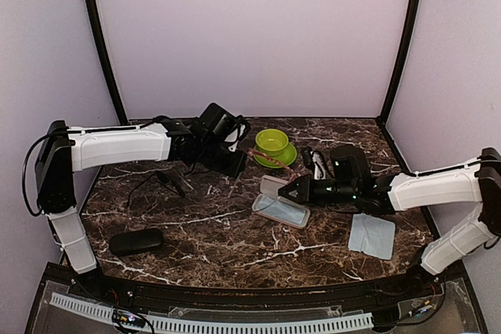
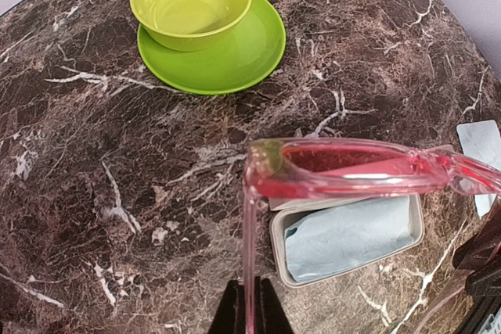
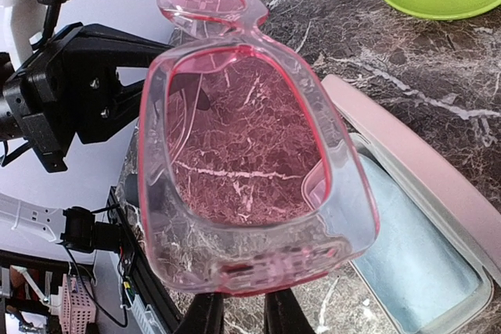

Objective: Organize the sunglasses
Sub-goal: Fold the left temple of the sunglasses with the sunglasses.

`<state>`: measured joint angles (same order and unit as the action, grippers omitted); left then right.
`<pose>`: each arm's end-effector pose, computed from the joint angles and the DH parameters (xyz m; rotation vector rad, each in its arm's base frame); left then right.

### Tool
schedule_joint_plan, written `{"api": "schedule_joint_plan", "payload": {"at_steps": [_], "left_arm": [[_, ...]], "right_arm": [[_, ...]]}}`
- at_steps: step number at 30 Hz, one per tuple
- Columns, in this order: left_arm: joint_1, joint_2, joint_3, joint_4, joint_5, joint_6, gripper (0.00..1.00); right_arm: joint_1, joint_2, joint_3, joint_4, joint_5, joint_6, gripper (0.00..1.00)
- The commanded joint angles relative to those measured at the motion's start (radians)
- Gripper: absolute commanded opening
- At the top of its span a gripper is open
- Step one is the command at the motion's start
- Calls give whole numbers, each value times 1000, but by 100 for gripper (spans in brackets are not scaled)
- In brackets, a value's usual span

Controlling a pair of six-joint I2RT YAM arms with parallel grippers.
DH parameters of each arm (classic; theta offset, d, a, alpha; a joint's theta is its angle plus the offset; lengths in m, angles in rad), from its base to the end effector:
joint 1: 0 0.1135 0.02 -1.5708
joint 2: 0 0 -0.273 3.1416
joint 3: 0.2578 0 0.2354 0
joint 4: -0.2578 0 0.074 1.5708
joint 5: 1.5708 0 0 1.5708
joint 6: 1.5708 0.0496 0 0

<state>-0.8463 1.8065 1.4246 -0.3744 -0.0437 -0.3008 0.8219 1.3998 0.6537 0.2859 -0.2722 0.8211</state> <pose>0.2715 -0.3035 0.2650 0.6209 2.3032 -0.5145 0.1880 0.2219 0.2180 -0.1935 2.2672 1.2414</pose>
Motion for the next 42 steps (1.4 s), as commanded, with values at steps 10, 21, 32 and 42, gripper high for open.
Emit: {"api": "schedule_joint_plan", "payload": {"at_steps": [10,21,32,42], "left_arm": [[-11,5,10,-44,63,-7,0],[-11,11,10,-58,87,-16,0],[-13,14,10,-63,108,-21,0],[-14,16,4,-60,121,-31,0]], "right_arm": [[9,-40,-84,316,45,1,15],[8,-26,-119,445,106,87,22],[11,-20,-115,439,211,76,28],[20,-5,-113,440,293,76,30]]}}
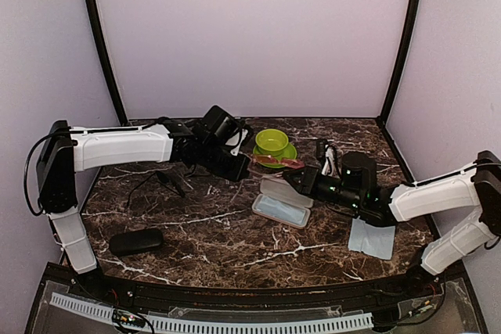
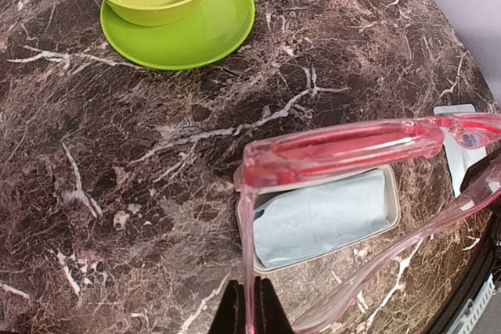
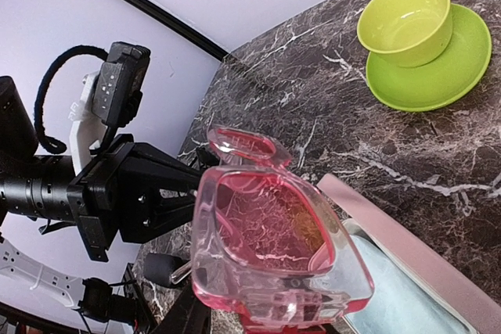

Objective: Organize the sunglasses
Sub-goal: Fold the left temple of the sunglasses with the sunglasses.

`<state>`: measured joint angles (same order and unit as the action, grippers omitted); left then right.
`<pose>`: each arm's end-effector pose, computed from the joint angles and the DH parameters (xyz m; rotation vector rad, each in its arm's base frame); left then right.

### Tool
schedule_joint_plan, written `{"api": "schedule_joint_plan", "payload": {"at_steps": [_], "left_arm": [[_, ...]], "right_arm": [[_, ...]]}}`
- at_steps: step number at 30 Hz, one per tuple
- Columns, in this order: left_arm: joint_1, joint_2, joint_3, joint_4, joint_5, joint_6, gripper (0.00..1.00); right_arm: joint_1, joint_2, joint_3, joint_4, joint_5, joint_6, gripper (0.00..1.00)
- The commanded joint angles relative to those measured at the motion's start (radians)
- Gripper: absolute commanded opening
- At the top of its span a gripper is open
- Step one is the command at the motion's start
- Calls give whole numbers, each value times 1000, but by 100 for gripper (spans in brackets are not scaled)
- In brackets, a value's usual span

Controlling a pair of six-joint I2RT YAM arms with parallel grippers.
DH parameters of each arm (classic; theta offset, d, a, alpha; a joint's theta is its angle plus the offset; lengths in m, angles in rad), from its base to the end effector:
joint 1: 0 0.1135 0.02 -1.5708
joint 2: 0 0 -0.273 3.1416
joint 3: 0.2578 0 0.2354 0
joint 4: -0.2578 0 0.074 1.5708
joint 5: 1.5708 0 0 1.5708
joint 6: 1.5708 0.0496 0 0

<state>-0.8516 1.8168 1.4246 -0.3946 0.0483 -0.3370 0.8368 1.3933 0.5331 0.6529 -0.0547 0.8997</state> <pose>0.2663 -0.3078 0.2593 0.6465 2.3608 -0.6155 0.1900 0.2146 0.2234 0.0183 1.9724 1.2563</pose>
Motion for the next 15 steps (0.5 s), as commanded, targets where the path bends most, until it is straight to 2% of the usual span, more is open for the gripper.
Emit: {"api": "schedule_joint_plan", "payload": {"at_steps": [1,10,15], "left_arm": [[-9,6,3,-39,32,5,0],[-9,7,-23,-14,59,-22,0],[-9,9,-27,-6,46,-27,0]], "right_arm": [[6,-1,6,72,86,-3,30],[23,-9,-29,110,204,38,32],[25,-6,-32,112,180,36,36]]}}
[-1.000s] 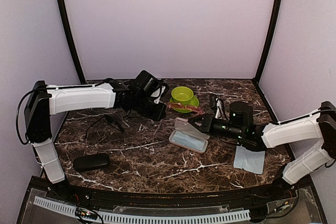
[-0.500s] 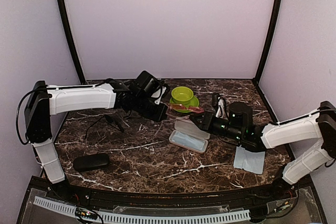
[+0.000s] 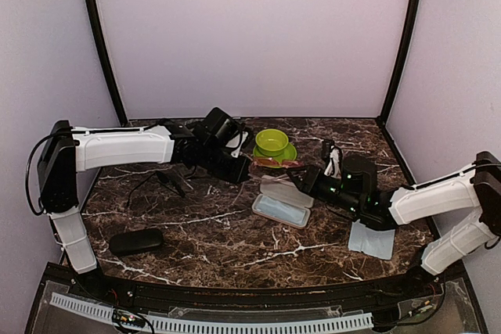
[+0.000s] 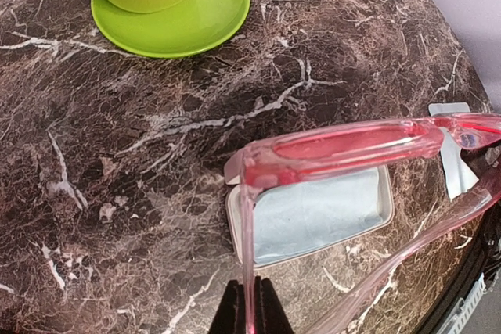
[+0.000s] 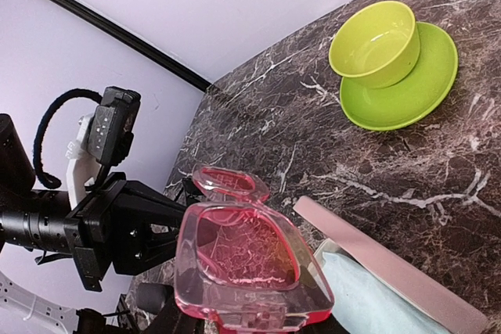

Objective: Organize the sunglasses
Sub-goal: Fold the left temple of the sunglasses with the sunglasses.

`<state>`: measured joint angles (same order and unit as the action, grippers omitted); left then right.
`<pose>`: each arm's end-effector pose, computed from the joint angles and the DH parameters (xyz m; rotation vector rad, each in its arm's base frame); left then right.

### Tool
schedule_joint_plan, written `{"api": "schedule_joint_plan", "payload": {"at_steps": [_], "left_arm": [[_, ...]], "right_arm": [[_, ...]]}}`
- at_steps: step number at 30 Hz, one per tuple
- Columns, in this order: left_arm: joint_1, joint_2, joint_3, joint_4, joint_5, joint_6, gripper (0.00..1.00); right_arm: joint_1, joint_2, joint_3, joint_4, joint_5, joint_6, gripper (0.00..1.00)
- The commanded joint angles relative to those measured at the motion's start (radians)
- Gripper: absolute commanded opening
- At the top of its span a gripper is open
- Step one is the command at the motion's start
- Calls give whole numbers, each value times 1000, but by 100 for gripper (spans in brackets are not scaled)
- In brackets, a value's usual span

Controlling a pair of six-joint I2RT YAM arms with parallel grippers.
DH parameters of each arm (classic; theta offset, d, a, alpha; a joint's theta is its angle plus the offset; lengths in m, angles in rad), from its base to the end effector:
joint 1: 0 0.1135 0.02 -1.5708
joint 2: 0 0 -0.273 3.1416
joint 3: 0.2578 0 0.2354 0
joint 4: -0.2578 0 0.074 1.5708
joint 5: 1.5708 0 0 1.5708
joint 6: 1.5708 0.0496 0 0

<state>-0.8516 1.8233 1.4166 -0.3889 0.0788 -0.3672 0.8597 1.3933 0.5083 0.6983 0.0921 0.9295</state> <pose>0.2654 -0.3091 0.2547 0.6309 2.3878 -0.6569 0.1886 0.2119 0.2212 0.1404 1.9183 1.1870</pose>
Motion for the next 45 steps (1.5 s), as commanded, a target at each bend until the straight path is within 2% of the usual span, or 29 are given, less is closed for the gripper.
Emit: {"api": "schedule_joint_plan", "payload": {"at_steps": [1,6,8,10,11,13,25,28,36,45], "left_arm": [[-9,1,-21,-9,13,4,0],[-10,0,-22,11,19,-12,0],[-8,-1,-21,12,12,-28,0],[-7,0,-18,10,2,-39,0],[-6,2,-13,7,-3,-45,0],[-1,8,-1,-3,-7,-58,0],[10,22,33,-14,5,-76,0],[10,24,37,-12,12,-75,0],[9,21,24,-10,39,-89,0],[8,11,3,4,57,-109,0]], "right_arm": [[3,-7,-10,65,22,2,37],[4,-20,-11,57,10,3,41],[3,-28,1,20,16,8,49],[4,-27,-1,9,16,8,49],[4,-27,-9,14,11,11,56],[7,-28,-29,18,-13,27,61],[96,-38,-76,19,-11,22,63],[121,-20,-60,0,-5,14,59],[134,77,39,8,-4,-7,37],[134,131,97,19,40,-19,28]]}}
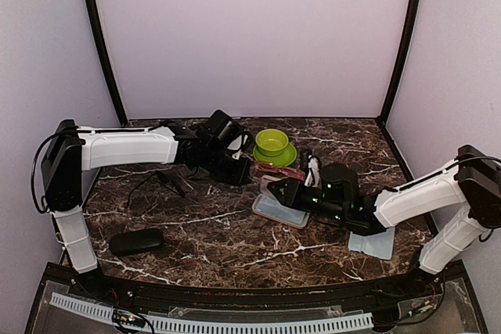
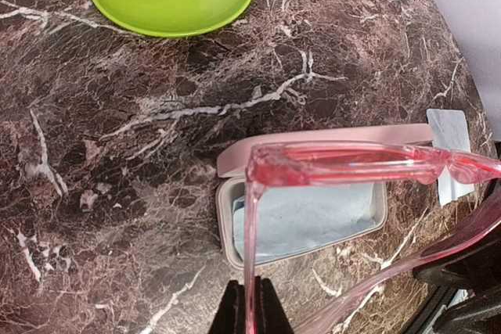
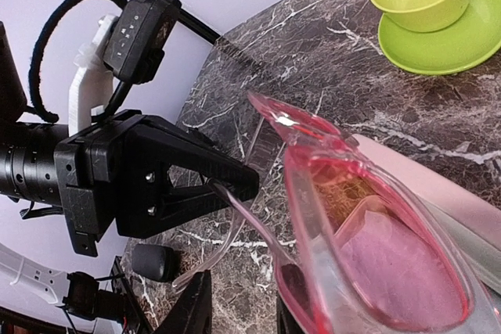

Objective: Organize the sunglasses
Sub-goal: Fold the left temple of the sunglasses with the sunglasses.

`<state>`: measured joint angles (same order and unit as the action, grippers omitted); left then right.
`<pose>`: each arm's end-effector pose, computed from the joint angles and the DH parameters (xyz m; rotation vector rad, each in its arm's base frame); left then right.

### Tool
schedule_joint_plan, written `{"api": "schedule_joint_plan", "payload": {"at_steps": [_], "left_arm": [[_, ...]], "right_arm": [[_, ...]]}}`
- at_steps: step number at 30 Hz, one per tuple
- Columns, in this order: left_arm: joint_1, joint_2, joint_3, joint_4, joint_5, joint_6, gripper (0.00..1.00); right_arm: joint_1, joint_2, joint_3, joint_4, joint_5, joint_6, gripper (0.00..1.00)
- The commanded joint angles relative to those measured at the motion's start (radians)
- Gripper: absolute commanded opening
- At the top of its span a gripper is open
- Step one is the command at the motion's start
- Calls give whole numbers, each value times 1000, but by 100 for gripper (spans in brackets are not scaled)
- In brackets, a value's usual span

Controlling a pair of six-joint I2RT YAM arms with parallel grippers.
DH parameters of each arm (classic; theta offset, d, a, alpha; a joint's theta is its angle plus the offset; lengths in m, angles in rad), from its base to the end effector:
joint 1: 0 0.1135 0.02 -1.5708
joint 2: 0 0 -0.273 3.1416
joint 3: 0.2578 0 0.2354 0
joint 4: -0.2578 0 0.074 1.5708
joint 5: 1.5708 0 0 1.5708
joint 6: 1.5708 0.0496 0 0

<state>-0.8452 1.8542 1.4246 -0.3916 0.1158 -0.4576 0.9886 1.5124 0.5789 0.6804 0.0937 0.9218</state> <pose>0.2693 -0.3122 0.2451 0.5415 2.4608 -0.7170 0.1728 0.2540 0.2079 0.0058 2.0150 1.2184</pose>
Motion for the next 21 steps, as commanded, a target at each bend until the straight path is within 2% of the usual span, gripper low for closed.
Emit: {"api": "schedule_joint_plan", "payload": {"at_steps": [1,7,21], "left_arm": [[1,-21,-8,10,25,-23,0],[1,-23,-26,28,48,-41,0],[-4,-29,-61,54,78,-63,0]], "right_arm": [[5,13,26,39,46,-10,28],[5,24,28,46,89,-4,20],[5,18,0,96,182,23,17]]}}
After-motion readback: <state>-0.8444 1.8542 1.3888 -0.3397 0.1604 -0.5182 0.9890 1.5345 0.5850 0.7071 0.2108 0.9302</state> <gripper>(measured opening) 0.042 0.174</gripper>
